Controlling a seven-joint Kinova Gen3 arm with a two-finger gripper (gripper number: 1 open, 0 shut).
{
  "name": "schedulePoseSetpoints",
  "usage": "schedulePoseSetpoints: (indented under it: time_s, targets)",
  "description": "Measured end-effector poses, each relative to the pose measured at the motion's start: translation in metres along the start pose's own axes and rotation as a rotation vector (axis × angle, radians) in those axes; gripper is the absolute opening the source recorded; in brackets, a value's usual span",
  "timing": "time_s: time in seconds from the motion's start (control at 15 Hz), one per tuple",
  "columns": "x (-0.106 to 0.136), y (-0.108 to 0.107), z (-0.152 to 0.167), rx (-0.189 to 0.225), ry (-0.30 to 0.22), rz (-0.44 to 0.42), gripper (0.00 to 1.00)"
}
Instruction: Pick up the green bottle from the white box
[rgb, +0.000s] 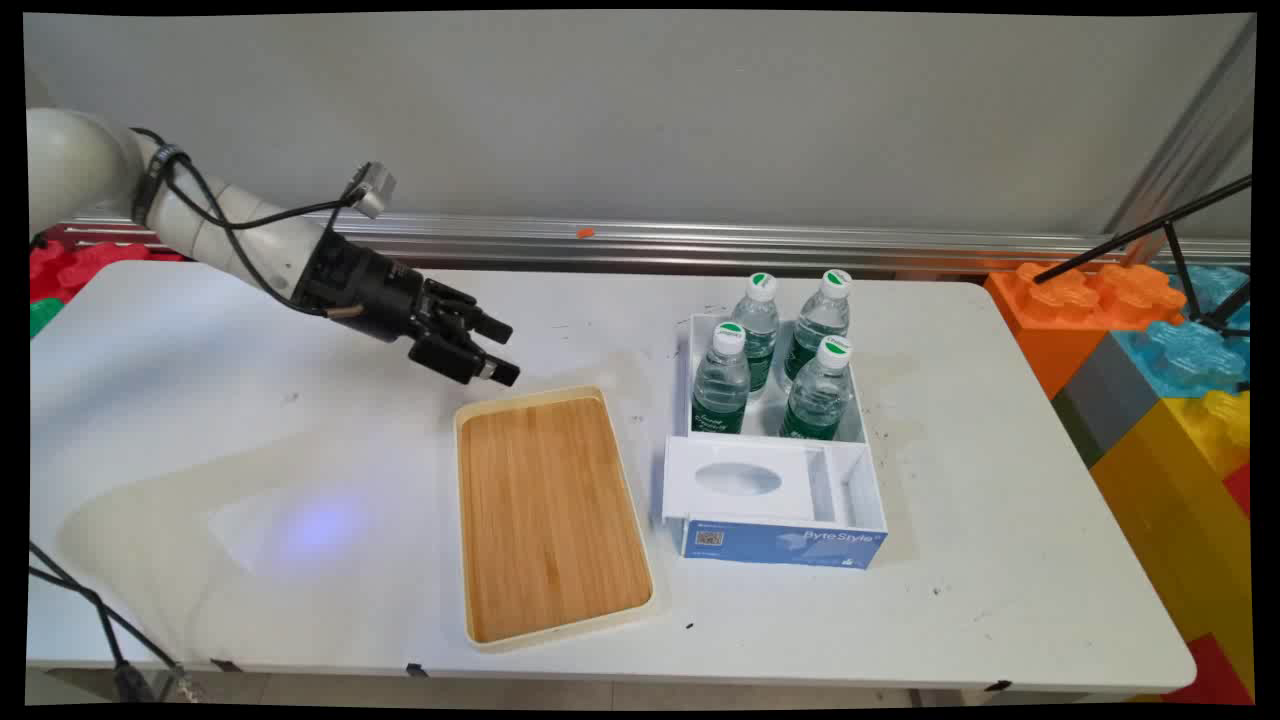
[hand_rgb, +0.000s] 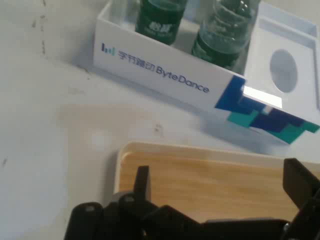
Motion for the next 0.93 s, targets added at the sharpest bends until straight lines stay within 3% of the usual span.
schedulePoseSetpoints:
  time_s: [0.47,0.93]
  targets:
    - [0.016,-0.017,0.028,0.032,0.044,0.008,1.0]
    - [0.03,-0.012,0.061,0.01,0.084,0.024,1.0]
